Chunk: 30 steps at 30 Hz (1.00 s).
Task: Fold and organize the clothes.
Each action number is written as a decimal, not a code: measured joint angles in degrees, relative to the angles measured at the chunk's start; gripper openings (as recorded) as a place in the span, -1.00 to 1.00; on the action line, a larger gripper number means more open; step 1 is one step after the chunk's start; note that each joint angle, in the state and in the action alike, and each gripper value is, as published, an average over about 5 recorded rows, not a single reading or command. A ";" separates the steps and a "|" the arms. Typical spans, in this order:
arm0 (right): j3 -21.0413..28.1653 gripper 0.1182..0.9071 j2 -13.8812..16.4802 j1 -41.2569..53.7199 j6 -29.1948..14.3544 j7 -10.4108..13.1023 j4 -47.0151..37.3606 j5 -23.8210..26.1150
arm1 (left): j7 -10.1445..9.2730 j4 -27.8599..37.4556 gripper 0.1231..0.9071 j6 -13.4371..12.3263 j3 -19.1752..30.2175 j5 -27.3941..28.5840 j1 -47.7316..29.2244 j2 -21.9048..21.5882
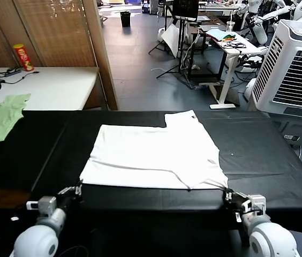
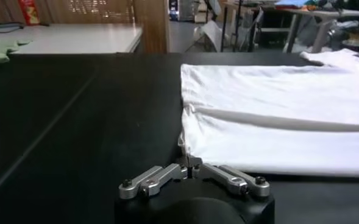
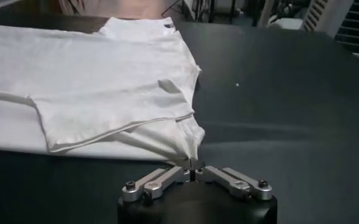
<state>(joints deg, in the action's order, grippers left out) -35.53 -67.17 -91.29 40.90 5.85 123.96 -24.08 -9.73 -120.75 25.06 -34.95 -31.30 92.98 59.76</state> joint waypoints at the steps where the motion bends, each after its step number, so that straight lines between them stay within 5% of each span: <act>1: -0.05 -0.80 -0.02 -0.37 -0.06 -0.21 0.16 0.06 | -0.07 -0.69 -0.99 0.17 -0.28 -0.03 1.01 0.05; 6: -0.97 -0.16 0.74 -2.06 0.30 -1.22 1.89 -0.16 | -1.42 -3.18 -0.89 1.62 -1.01 -0.87 4.18 0.74; 10: -2.22 0.41 1.65 -3.42 0.95 -1.53 3.83 -1.15 | -2.84 -5.07 -0.42 3.15 -2.01 -1.12 6.31 0.94; 13: -3.33 0.66 2.26 -3.70 1.01 -1.55 5.41 -2.82 | -3.88 -6.63 0.01 3.95 -3.01 -1.60 7.68 0.93; 18: -5.16 0.72 3.88 -1.04 -1.78 -1.50 6.57 -6.41 | -4.92 -8.19 0.62 3.12 -4.55 -3.74 7.14 0.84; 25: -1.92 0.72 7.56 12.94 -3.75 -0.36 0.55 -7.45 | -6.60 -4.14 0.72 2.27 -2.52 -9.39 -3.75 0.09; 30: 4.63 0.72 8.51 26.25 -5.94 2.28 -7.91 -7.78 | -5.45 3.47 0.72 1.93 1.43 -11.13 -16.22 -1.01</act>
<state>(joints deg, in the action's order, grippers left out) -30.90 -58.65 -65.04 34.97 8.13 116.04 -31.86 -15.19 -117.28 26.99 -33.52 -42.44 76.76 58.75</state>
